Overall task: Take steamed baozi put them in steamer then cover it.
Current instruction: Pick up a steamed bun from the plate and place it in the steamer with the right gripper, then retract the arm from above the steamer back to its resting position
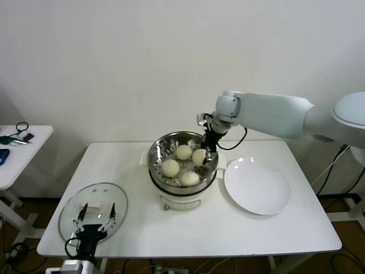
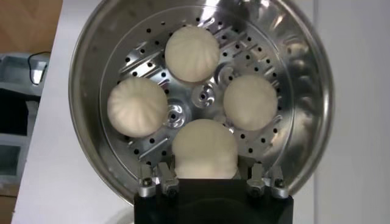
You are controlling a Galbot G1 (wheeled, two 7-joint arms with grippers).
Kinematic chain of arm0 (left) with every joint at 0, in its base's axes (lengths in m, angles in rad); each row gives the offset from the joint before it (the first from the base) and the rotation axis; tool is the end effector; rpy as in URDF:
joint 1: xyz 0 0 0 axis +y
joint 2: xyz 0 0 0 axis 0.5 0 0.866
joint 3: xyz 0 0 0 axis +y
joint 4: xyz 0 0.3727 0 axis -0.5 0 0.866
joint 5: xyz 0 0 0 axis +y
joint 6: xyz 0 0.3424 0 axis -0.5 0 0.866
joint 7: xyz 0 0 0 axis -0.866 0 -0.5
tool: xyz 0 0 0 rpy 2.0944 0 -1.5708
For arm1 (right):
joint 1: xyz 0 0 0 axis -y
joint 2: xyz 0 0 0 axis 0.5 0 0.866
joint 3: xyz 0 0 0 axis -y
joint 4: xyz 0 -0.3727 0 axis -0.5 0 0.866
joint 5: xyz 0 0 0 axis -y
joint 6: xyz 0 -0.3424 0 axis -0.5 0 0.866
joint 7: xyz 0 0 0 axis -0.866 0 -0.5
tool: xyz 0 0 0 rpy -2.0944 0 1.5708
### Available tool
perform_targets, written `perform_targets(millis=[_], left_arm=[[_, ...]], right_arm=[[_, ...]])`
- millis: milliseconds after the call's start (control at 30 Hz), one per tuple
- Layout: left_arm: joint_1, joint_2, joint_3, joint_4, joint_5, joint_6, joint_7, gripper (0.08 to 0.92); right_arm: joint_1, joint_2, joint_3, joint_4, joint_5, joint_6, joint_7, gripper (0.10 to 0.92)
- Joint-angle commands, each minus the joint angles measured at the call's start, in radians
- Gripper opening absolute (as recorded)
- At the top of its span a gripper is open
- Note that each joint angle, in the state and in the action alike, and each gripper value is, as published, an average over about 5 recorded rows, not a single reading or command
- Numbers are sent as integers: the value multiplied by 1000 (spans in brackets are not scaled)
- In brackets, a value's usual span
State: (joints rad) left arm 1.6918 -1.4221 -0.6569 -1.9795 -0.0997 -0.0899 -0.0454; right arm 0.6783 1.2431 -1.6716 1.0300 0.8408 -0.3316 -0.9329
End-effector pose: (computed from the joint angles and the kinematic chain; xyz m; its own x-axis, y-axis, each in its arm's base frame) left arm 0.1120 0.0764 -0.3692 -0.9872 -0.0985 0.1251 -0.0853 0.9906 0.1069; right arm 0.6157 0.0488 -0.0777 -0.1055 -0.2161 0.9706 -0.9898 -0.0713 -0.1234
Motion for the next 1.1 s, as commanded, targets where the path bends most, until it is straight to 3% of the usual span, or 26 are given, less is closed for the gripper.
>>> perform_targets(millis=[33,433,633,1100], left_arm=[[-11,4,-2,17,-8,1,0,823],[-27,7,1,31,-10,1,0,823],[-27,7,-2,32,-9,0,0,823],[-23,9,-5,26,-9,-3,-1,823]], right_arm=[[-46,18,-11,-34,-9,-2,9,670],[-66,27,18,-59,-21,2,17,686],[-59,14,30,-42,-26,1,19,800],[22,-182,137,86,8,51,53,823]])
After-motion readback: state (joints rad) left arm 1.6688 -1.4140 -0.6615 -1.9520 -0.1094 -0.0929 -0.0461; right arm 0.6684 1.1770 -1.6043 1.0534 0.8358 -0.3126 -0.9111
